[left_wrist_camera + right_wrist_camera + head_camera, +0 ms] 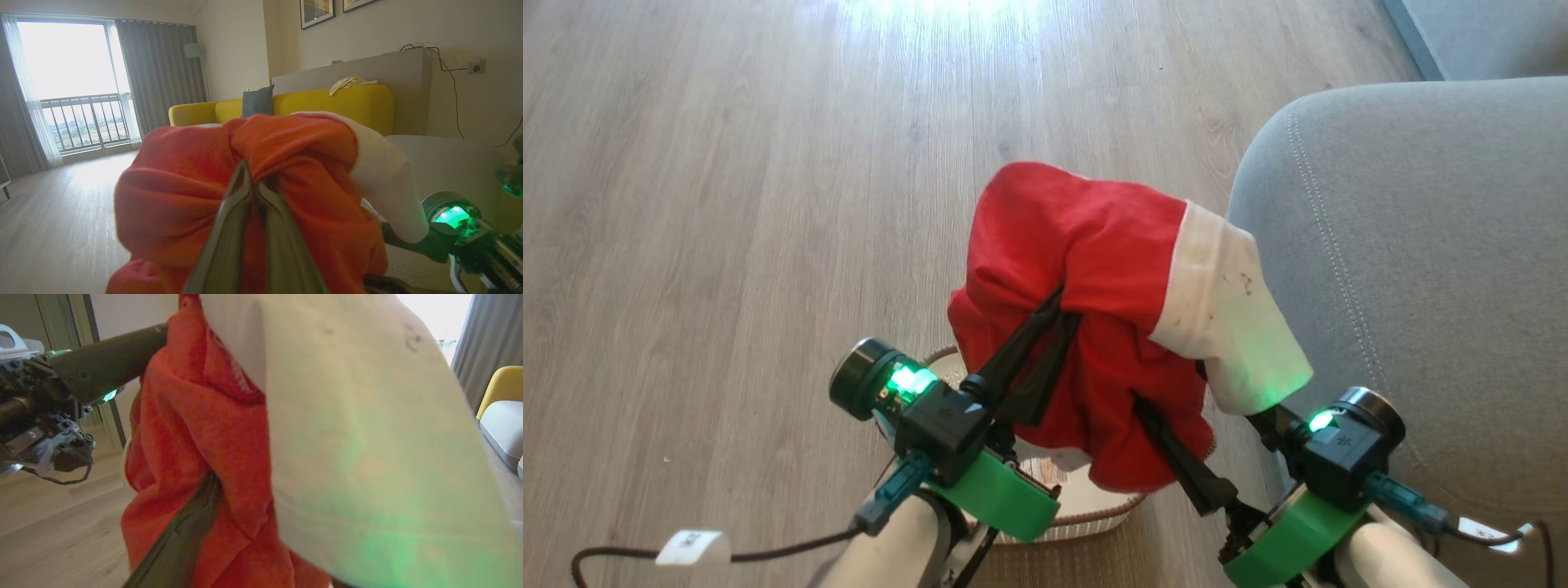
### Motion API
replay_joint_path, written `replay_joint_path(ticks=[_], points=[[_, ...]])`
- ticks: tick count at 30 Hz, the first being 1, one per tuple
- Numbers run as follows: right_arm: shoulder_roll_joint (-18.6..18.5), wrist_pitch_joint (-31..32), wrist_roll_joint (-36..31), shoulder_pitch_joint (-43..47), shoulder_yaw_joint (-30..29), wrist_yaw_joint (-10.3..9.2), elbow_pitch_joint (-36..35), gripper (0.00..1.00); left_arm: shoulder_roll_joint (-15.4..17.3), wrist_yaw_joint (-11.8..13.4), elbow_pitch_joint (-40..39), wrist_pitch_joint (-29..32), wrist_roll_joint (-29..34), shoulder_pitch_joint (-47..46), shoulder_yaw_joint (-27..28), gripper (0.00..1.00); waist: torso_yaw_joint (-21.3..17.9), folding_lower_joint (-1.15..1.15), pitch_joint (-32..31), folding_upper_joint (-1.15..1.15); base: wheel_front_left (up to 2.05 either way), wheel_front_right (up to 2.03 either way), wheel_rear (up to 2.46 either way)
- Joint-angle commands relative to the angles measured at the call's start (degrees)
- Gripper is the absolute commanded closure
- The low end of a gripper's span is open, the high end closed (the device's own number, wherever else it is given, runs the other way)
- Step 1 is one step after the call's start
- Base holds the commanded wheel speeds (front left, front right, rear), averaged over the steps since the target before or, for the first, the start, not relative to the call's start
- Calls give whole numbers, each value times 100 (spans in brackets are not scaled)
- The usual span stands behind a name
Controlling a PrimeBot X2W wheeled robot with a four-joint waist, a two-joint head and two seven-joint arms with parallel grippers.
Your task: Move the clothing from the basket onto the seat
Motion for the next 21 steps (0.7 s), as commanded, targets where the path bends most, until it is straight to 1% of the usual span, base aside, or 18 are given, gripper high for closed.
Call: replay_joint_path(ticks=[1,7,15,21], points=[[35,-37,-91,-272,-3,-1,-181,0,-12,-20,-184,-55,-12,-122,150,100,6,0,5,0,0,0,0],[109,-37,-518,-410,-21,-1,-286,0,-12,-96,-20,-55,-15,-126,17,100,17,0,16,0,0,0,0],[186,-37,-752,-547,45,-1,116,0,-12,-148,21,-55,-53,-168,-254,100,60,0,6,0,0,0,0],[180,-37,-976,-783,438,-1,403,0,-12,-197,26,-55,-74,-203,-457,100,95,0,9,0,0,0,0]])
